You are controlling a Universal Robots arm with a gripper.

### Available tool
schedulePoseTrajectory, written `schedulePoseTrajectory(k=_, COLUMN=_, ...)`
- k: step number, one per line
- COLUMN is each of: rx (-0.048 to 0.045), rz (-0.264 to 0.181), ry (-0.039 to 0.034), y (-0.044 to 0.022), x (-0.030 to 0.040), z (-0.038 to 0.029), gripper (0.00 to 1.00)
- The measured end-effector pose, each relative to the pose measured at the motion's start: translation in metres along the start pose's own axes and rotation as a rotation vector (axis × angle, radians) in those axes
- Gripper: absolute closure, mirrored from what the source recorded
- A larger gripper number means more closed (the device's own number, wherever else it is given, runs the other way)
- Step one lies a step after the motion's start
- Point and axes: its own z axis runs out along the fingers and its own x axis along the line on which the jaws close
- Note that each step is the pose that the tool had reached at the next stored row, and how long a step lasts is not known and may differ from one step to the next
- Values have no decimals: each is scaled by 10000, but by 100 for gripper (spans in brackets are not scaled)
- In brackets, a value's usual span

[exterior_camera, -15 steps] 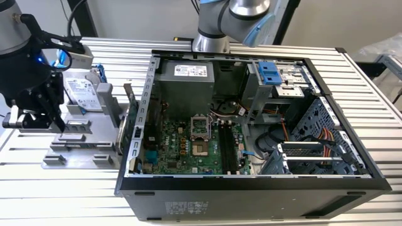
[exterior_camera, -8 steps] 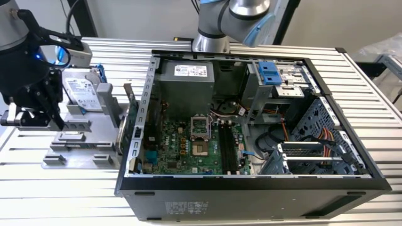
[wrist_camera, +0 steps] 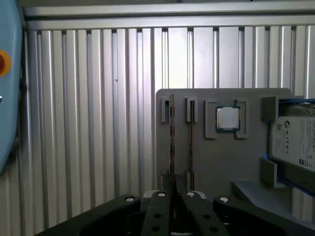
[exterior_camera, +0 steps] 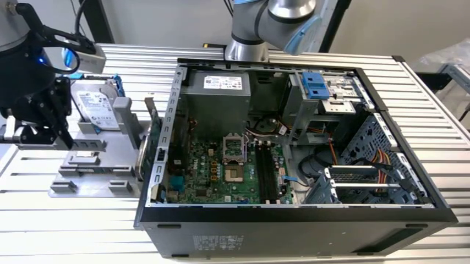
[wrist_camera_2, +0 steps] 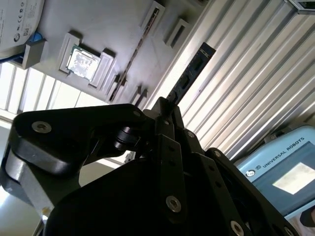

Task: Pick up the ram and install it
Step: 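Pick up the ram and move it above insertion slot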

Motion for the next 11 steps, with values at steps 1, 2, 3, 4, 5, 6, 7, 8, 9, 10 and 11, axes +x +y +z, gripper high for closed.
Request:
schedulePoseTrajectory(k=1, rx=0, rz=0, ry=0, y=0, x=0, z=-14, gripper=100)
schedulePoseTrajectory(k=2, rx=0, rz=0, ry=1, y=0, x=1, z=-28, gripper=100)
schedulePoseTrajectory(k=3, rx=0, rz=0, ry=2, y=1, x=1, z=-42, gripper=100)
schedulePoseTrajectory(k=4, rx=0, rz=0, ry=3, y=1, x=2, z=-57, gripper=100)
schedulePoseTrajectory(k=5, rx=1, rz=0, ry=5, y=1, x=2, z=-71, gripper=100)
schedulePoseTrajectory(k=6, rx=0, rz=0, ry=6, y=1, x=2, z=-85, gripper=100)
schedulePoseTrajectory(k=7, rx=0, rz=0, ry=7, y=1, x=3, z=-99, gripper=100)
schedulePoseTrajectory(k=8, rx=0, rz=0, ry=8, y=2, x=3, z=-114, gripper=100)
schedulePoseTrajectory(k=9, rx=1, rz=0, ry=9, y=2, x=4, z=-130, gripper=100)
schedulePoseTrajectory(k=10, rx=0, rz=-1, ry=10, y=2, x=4, z=-146, gripper=100)
schedulePoseTrajectory(k=11, rx=0, rz=0, ry=11, y=3, x=4, z=-164, gripper=100)
